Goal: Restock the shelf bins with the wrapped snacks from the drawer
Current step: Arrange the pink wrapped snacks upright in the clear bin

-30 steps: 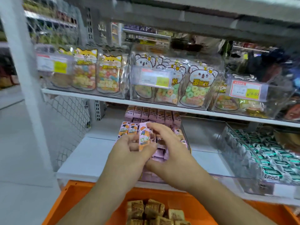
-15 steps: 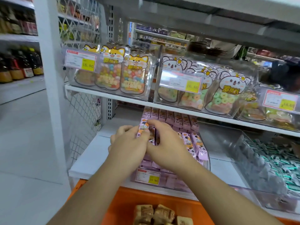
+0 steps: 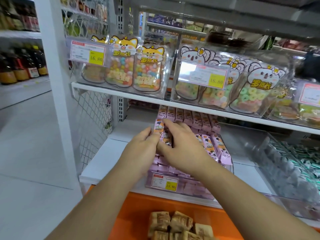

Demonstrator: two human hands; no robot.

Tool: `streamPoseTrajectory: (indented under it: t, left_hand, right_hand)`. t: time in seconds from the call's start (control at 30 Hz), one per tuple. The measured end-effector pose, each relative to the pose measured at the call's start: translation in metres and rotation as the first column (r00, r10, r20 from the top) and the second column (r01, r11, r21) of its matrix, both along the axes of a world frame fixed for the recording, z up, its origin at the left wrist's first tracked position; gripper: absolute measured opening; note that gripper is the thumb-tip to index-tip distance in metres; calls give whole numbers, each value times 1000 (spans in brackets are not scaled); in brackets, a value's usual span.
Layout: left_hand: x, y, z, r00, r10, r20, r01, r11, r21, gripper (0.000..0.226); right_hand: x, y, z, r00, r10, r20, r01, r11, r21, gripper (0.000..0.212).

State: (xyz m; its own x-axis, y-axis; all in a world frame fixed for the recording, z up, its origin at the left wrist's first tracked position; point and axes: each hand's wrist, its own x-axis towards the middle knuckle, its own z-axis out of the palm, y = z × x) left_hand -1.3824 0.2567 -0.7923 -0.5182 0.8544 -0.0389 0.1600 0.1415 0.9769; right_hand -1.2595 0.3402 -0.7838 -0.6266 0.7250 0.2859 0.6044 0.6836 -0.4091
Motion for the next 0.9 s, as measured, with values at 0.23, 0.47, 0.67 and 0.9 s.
streamPoseTrajectory:
  t: [0.23, 0.47, 0.67, 0.9]
  left_hand:
    - [7, -35, 6, 994, 18, -110, -11, 998, 64, 49]
    - [45, -91, 10, 926, 67, -371, 27, 970, 241, 28]
    - [96, -133, -65, 766, -309, -564, 309, 946, -98, 42]
    - [107, -147, -188, 511, -707, -488, 435, 703, -563, 46]
  right_hand:
    - [35, -30, 9, 997, 40, -60, -41, 999, -7, 72]
    - [111, -94, -5, 992, 27, -125, -29, 999, -19, 58]
    - [190, -135, -82, 997, -72, 22, 75, 971, -229, 50]
    - [240, -153, -185, 923, 57, 380, 158, 846, -510, 54]
